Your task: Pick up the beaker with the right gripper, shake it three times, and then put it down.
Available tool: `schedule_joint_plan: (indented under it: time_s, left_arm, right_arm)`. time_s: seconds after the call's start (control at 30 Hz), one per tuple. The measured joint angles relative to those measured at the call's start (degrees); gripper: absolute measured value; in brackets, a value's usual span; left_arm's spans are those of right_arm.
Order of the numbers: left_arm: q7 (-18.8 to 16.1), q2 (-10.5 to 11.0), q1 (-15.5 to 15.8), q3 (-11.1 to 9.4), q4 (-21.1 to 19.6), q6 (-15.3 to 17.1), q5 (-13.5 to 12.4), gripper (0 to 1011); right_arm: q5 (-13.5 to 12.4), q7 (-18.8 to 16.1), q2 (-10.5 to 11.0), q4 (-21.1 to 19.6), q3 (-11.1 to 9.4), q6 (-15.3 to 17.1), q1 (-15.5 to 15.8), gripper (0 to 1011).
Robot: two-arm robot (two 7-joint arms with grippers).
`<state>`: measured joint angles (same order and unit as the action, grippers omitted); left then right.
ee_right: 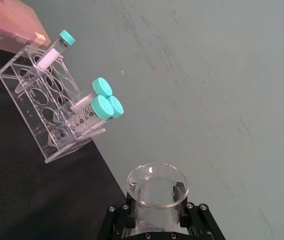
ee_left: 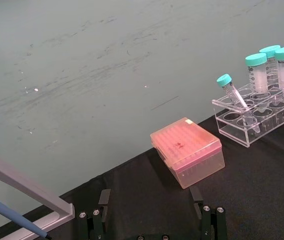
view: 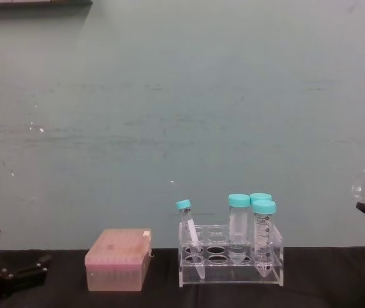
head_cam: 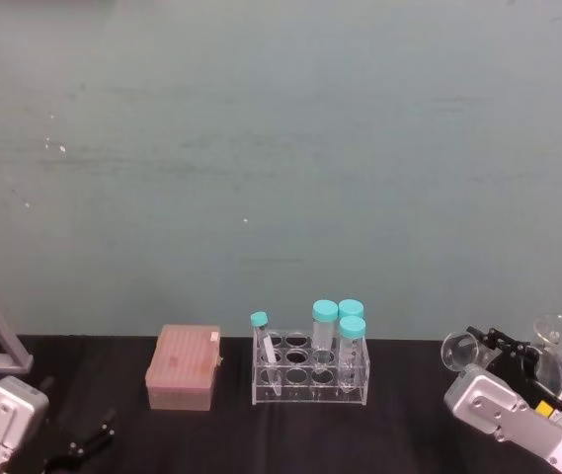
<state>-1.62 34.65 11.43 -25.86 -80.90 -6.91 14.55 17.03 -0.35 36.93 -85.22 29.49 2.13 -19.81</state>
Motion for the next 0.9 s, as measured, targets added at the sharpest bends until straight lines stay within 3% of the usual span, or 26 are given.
schedule_joint_plan:
  time_s: [0.23, 0.33, 0.5, 0.57, 0.7, 0.73, 0.83, 0.9]
  left_arm:
    - [0.00, 0.00, 0.00, 0.00, 0.00, 0.00, 0.00, 1000]
    - [0.00, 0.00, 0.00, 0.00, 0.00, 0.00, 0.00, 1000]
    - [0.00, 0.00, 0.00, 0.01, 0.00, 0.00, 0.00, 1000]
    - [0.00, 0.00, 0.00, 0.00, 0.00, 0.00, 0.00, 1000]
    - [0.00, 0.00, 0.00, 0.00, 0.00, 0.00, 0.00, 1000]
    - [0.00, 0.00, 0.00, 0.00, 0.00, 0.00, 0.00, 1000]
    - [0.00, 0.00, 0.00, 0.00, 0.00, 0.00, 0.00, 1000]
    - [0.00, 0.00, 0.00, 0.00, 0.00, 0.00, 0.00, 1000]
  right_arm:
    - [0.92, 0.14, -0.57, 0.07, -0.70, -0.16, 0.38, 456]
    - [-0.85, -0.47, -1.39, 0.35, -1.90, -1.11, 0.87, 456]
    - [-11.97, -4.40, -4.87, 0.65, -6.65, -3.27, 2.54, 456]
    - [-21.29, -8.21, -7.93, 0.80, -10.05, -4.09, 3.57, 456]
    - [-29.07, -11.85, -10.86, 0.99, -12.97, -3.85, 4.33, 456]
    - [-32.03, -13.25, -12.08, 1.04, -14.07, -3.26, 4.63, 456]
    - [-35.57, -15.02, -13.71, 1.12, -15.42, -1.88, 5.04, 456]
    - [-36.57, -15.58, -14.29, 1.14, -15.82, -1.32, 5.20, 456]
